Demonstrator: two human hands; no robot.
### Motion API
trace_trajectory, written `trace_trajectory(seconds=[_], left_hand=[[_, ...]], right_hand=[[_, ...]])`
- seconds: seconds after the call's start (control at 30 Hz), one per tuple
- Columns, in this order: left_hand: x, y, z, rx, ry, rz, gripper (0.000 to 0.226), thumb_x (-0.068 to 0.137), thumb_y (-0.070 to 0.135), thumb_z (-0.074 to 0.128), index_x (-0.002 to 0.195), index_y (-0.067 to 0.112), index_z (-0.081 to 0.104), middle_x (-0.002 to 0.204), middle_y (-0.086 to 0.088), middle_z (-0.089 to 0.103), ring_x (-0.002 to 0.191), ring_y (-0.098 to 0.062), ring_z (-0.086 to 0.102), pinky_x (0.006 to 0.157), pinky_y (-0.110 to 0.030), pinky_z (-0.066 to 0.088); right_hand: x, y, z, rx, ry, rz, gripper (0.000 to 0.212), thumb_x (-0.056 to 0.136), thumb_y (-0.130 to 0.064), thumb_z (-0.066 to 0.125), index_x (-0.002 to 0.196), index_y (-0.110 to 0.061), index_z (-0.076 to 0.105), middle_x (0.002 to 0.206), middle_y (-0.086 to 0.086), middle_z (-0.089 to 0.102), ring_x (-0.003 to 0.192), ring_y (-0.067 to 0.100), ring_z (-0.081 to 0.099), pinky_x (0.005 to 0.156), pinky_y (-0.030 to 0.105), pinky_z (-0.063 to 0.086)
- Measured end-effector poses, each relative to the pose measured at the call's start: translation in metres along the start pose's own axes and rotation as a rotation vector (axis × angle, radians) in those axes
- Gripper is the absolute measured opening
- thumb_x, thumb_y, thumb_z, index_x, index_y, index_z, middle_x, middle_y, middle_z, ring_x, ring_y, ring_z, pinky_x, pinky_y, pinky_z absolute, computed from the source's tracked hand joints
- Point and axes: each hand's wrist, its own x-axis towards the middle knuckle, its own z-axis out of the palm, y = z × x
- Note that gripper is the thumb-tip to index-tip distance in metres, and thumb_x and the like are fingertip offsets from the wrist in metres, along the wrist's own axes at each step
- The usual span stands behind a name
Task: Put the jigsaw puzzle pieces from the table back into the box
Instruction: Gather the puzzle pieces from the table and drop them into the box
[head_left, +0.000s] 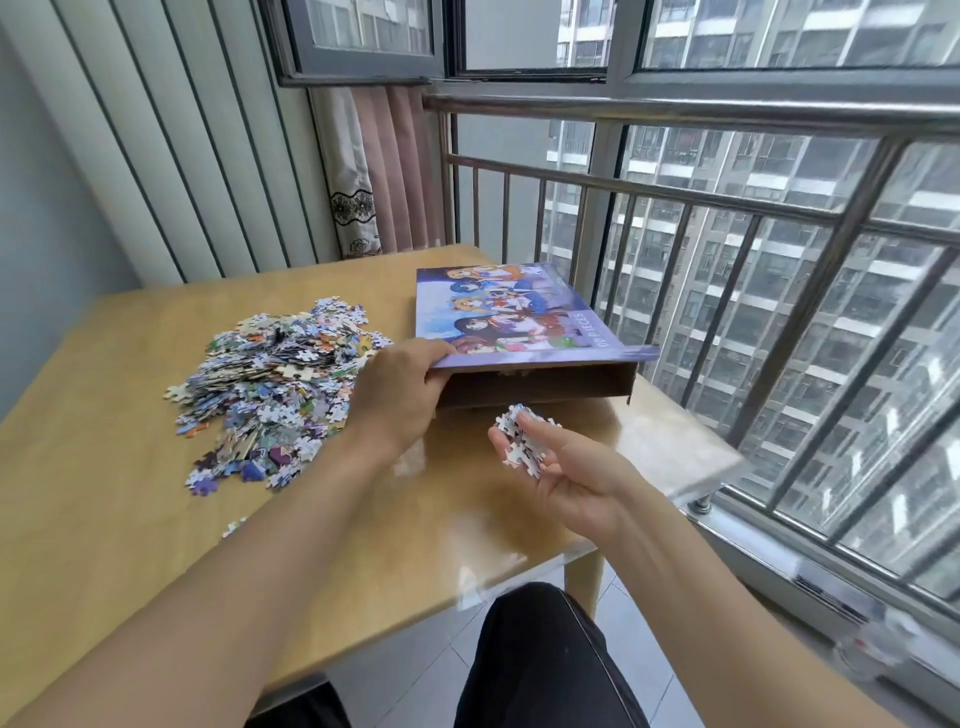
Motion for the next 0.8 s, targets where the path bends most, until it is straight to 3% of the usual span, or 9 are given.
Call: trace_trajectory(seconds=[0.13, 0.23, 0.3, 0.47, 0.57, 0.67, 0.73, 0.8], left_hand=[[0.023, 0.006, -0.01, -0.035, 0.031, -0.01, 0.024, 0.09, 0.034, 0.053, 0.094, 0.023, 0.074, 0.082, -0.003, 0.072, 0.075, -0.031, 0.062, 0.065, -0.042, 0.052], [0.033, 0.007, -0.012, -0.041, 0.016, -0.016, 0.02, 0.089, 0.03, 0.054, 0.091, 0.023, 0.073, 0.077, -0.002, 0.069, 0.072, -0.03, 0.062, 0.063, -0.041, 0.051], [0.038, 0.011, -0.014, -0.036, 0.004, -0.016, 0.022, 0.089, 0.031, 0.053, 0.094, 0.024, 0.074, 0.081, -0.003, 0.07, 0.073, -0.031, 0.061, 0.063, -0.041, 0.051], [0.045, 0.019, -0.021, -0.043, 0.028, -0.005, 0.023, 0.087, 0.025, 0.053, 0.094, 0.022, 0.075, 0.081, -0.006, 0.072, 0.075, -0.032, 0.06, 0.065, -0.042, 0.051], [0.049, 0.024, -0.026, -0.036, 0.01, 0.023, 0.023, 0.084, 0.025, 0.05, 0.088, 0.019, 0.072, 0.075, -0.007, 0.067, 0.071, -0.034, 0.057, 0.063, -0.044, 0.051], [0.053, 0.028, -0.031, -0.033, -0.004, 0.041, 0.023, 0.082, 0.025, 0.049, 0.086, 0.019, 0.07, 0.073, -0.005, 0.065, 0.071, -0.034, 0.055, 0.063, -0.043, 0.05], [0.055, 0.029, -0.032, -0.063, 0.005, 0.041, 0.023, 0.082, 0.025, 0.049, 0.085, 0.017, 0.07, 0.072, -0.005, 0.064, 0.072, -0.033, 0.055, 0.064, -0.044, 0.05], [0.058, 0.03, -0.034, -0.099, 0.021, 0.031, 0.025, 0.083, 0.025, 0.049, 0.086, 0.015, 0.071, 0.073, -0.007, 0.066, 0.073, -0.034, 0.058, 0.065, -0.046, 0.051]], right_hand=[[0.013, -0.017, 0.01, 0.107, 0.034, -0.021, 0.025, 0.096, -0.003, 0.063, 0.12, 0.004, 0.059, 0.107, 0.023, 0.066, 0.07, 0.029, 0.075, 0.047, 0.032, 0.059], [0.022, -0.035, 0.023, 0.172, 0.052, -0.066, 0.022, 0.098, -0.003, 0.06, 0.117, 0.008, 0.06, 0.105, 0.022, 0.065, 0.097, 0.031, 0.07, 0.054, 0.04, 0.062], [0.025, -0.048, 0.034, 0.182, 0.064, -0.099, 0.014, 0.1, -0.003, 0.057, 0.109, 0.007, 0.06, 0.103, 0.021, 0.065, 0.111, 0.031, 0.065, 0.058, 0.038, 0.063], [0.038, -0.067, 0.05, 0.15, 0.18, -0.153, 0.018, 0.104, -0.003, 0.049, 0.12, 0.001, 0.057, 0.13, 0.015, 0.061, 0.127, 0.027, 0.058, 0.065, 0.029, 0.059], [0.039, -0.078, 0.06, 0.134, 0.214, -0.204, 0.027, 0.104, 0.0, 0.045, 0.129, 0.003, 0.056, 0.114, 0.016, 0.064, 0.111, 0.027, 0.063, 0.084, 0.037, 0.051], [0.034, -0.092, 0.072, 0.131, 0.244, -0.226, 0.032, 0.104, -0.005, 0.043, 0.132, -0.002, 0.058, 0.113, 0.017, 0.066, 0.08, 0.031, 0.063, 0.074, 0.046, 0.053], [0.035, -0.098, 0.079, 0.187, 0.245, -0.207, 0.033, 0.102, -0.016, 0.044, 0.128, -0.004, 0.06, 0.116, 0.019, 0.068, 0.085, 0.036, 0.066, 0.068, 0.054, 0.054], [0.04, -0.099, 0.085, 0.282, 0.235, -0.189, 0.042, 0.094, -0.03, 0.043, 0.125, -0.009, 0.063, 0.114, 0.022, 0.069, 0.095, 0.045, 0.067, 0.08, 0.061, 0.054]])
